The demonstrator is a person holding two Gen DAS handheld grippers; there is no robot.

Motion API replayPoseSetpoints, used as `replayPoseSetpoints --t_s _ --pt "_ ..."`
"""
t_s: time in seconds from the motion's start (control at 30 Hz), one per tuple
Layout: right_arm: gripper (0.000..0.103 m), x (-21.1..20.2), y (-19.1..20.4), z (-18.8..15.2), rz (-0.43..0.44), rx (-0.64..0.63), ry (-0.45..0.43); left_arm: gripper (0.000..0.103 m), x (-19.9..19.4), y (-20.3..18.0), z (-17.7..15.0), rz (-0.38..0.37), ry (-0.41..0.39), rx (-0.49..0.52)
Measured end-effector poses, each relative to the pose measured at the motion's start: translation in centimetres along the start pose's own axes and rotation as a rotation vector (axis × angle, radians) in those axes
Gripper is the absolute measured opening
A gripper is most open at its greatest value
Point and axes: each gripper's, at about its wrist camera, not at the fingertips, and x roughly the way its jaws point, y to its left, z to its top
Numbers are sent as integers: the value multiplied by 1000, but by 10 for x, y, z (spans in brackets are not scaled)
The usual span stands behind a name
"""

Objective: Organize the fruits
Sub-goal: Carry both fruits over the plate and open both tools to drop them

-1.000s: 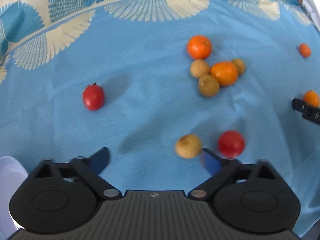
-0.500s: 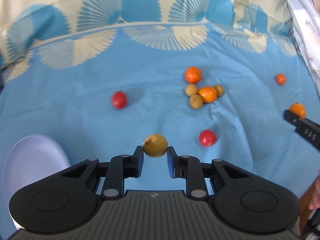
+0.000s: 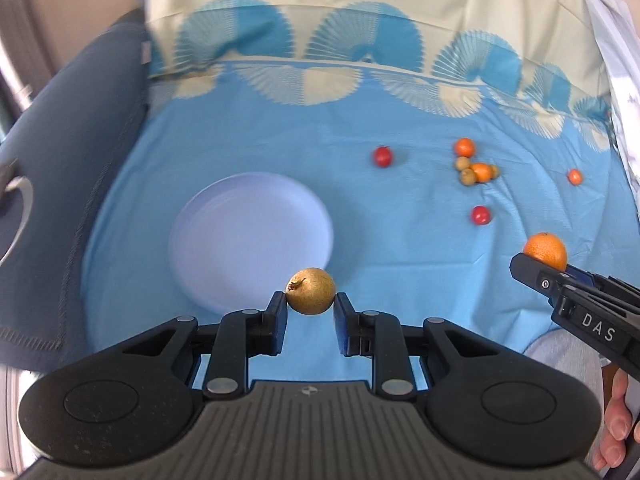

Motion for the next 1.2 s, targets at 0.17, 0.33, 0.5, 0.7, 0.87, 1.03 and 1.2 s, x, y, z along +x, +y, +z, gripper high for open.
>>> replayPoseSetpoints --t_s 0.17,0.33,0.5,0.7,0.87,1.03,1.2 --pt "39 -24 43 -15 36 -55 3 27 -33 40 -32 8 -45 -57" --pt "39 -49 80 -31 55 -138 0 27 -55 67 -52 -6 -80 -116" --pt "39 -57 101 -40 75 -199 28 27 -67 81 -61 -1 -109 -164" --pt "39 -50 110 -40 100 -218 55 27 -66 89 -59 16 -96 -186" --pt "39 -37 110 -33 114 -219 71 27 -51 94 -42 27 -75 -199" --pt "39 -25 106 -26 112 -226 63 27 -31 93 -28 34 -45 -187" --pt "39 -5 108 -22 101 -244 58 27 -7 93 -15 54 -21 -167"
